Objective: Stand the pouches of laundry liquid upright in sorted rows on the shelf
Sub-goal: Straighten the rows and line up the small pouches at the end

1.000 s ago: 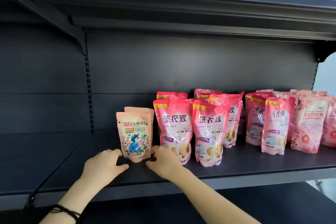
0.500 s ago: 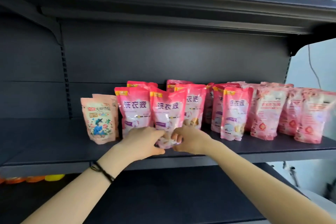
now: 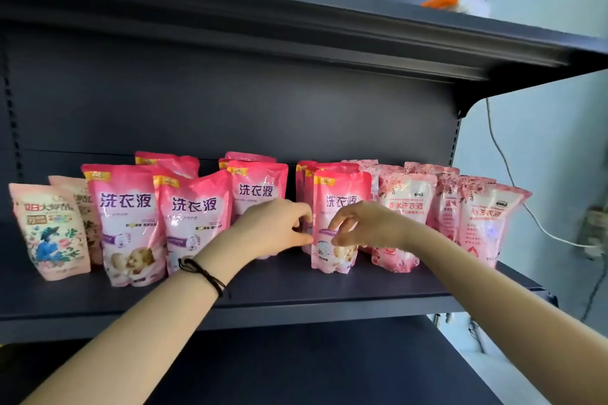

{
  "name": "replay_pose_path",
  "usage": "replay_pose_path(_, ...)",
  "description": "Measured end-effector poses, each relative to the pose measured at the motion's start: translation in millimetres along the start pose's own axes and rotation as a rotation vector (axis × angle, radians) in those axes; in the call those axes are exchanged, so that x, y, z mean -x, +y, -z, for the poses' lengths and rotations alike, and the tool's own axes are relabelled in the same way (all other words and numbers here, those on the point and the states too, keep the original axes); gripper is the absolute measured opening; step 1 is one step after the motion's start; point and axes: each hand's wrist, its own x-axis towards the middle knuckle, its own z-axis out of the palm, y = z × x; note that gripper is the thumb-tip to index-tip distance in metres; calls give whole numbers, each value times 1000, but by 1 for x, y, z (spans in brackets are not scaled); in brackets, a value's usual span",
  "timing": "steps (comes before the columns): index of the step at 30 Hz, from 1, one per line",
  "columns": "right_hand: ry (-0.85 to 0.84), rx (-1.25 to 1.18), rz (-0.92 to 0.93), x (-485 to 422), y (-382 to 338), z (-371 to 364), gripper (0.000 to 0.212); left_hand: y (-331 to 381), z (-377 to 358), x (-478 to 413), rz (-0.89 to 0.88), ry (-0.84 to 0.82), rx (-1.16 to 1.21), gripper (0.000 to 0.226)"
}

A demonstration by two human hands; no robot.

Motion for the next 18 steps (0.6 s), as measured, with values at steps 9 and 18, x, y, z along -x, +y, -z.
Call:
replay_pose_path(9,135,-283,53,-39,11,54,12,-23,42,-73,51,66,242,24)
replay_pose_path(18,296,-619,24,-137,31,97,8,-58,47,-174,302,270,363,21)
